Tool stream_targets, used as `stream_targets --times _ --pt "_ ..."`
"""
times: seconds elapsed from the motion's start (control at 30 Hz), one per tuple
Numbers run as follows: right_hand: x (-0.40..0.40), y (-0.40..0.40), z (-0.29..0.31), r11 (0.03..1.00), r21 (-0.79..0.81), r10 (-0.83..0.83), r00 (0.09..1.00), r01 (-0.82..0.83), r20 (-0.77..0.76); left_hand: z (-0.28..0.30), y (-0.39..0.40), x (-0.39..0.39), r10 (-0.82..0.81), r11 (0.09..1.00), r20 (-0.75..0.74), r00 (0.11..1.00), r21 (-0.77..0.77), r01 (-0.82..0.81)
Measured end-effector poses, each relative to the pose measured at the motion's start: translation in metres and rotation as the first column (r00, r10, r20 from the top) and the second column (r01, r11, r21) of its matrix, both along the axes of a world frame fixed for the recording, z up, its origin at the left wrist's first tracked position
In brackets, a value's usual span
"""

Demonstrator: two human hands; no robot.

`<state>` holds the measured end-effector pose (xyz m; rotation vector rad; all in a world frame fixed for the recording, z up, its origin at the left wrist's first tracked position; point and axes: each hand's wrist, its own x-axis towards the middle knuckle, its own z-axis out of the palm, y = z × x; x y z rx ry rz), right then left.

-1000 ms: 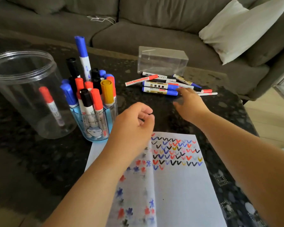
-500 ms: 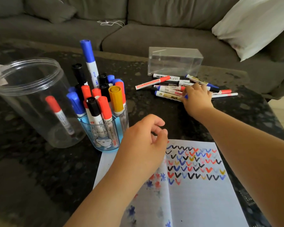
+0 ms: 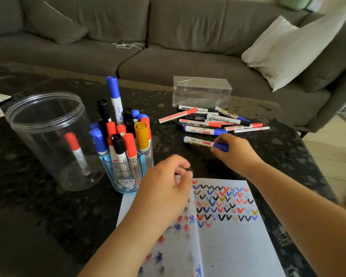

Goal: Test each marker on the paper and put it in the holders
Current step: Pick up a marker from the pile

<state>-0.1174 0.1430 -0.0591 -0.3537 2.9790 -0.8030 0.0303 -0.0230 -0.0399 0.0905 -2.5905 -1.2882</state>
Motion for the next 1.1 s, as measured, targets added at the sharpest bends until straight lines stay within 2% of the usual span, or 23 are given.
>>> stream_targets --times 0.1,0.2,0.27,0.33,0.4,0.47,0.57,0.6,0.67,0.73,0.8,0.9,1.03,1.1 --pt "0.043 0.009 0.023 0.967 -0.250 -0.050 0.999 0.043 -0.020 0.005 0.002 0.003 -0.017 1.000 0.009 1.000 0.010 0.017" --pt "0.089 0.017 0.046 0.885 -0.460 -0.088 0.996 0.077 -0.004 0.009 0.006 0.009 -0.034 0.999 0.014 0.999 0.038 0.034" --pt "0.121 0.021 0.056 0.778 -0.618 -0.071 0.994 0.111 0.088 0.011 0.011 0.015 -0.058 0.996 0.024 0.998 0.067 0.056" --pt "0.151 0.023 0.058 0.638 -0.746 -0.011 0.970 0.194 0.243 0.015 0.016 0.023 -0.099 0.992 0.049 0.994 0.080 0.095" --pt "0.178 0.021 0.053 0.521 -0.795 0.065 0.914 0.312 0.401 0.016 0.024 0.030 -0.171 0.982 0.120 0.978 0.106 0.158" --pt "0.197 0.016 0.046 0.392 -0.820 0.146 0.852 0.417 0.503 0.010 0.032 0.038 -0.235 0.957 0.222 0.946 0.225 0.185" --pt "0.208 0.010 0.038 0.157 -0.820 0.326 0.754 0.551 0.570 0.003 0.040 0.045 -0.380 0.826 0.328 0.865 0.542 0.157" --pt "0.208 0.008 0.038 0.117 -0.803 0.395 0.714 0.585 0.578 0.003 0.040 0.046 -0.436 0.747 0.311 0.845 0.648 0.147" --pt "0.207 0.005 0.037 0.071 -0.759 0.518 0.626 0.647 0.582 0.006 0.039 0.048 -0.524 0.522 0.201 0.828 0.844 0.126" --pt "0.205 0.002 0.035 0.044 -0.735 0.606 0.567 0.677 0.558 0.012 0.039 0.051 -0.563 0.358 0.115 0.819 0.926 0.116" --pt "0.206 -0.002 0.036 0.039 -0.745 0.622 0.568 0.666 0.540 0.012 0.040 0.051 -0.547 0.306 0.096 0.832 0.947 0.092" --pt "0.208 -0.004 0.033 0.146 -0.808 0.496 0.664 0.571 0.559 0.009 0.044 0.050 -0.461 0.361 0.150 0.875 0.932 0.030" --pt "0.209 -0.005 0.021 0.435 -0.807 0.198 0.832 0.400 0.519 0.007 0.052 0.052 -0.383 0.495 0.221 0.897 0.869 -0.003" --pt "0.209 -0.004 0.015 0.640 -0.718 0.066 0.911 0.274 0.406 0.003 0.054 0.051 -0.326 0.573 0.262 0.908 0.819 -0.030"
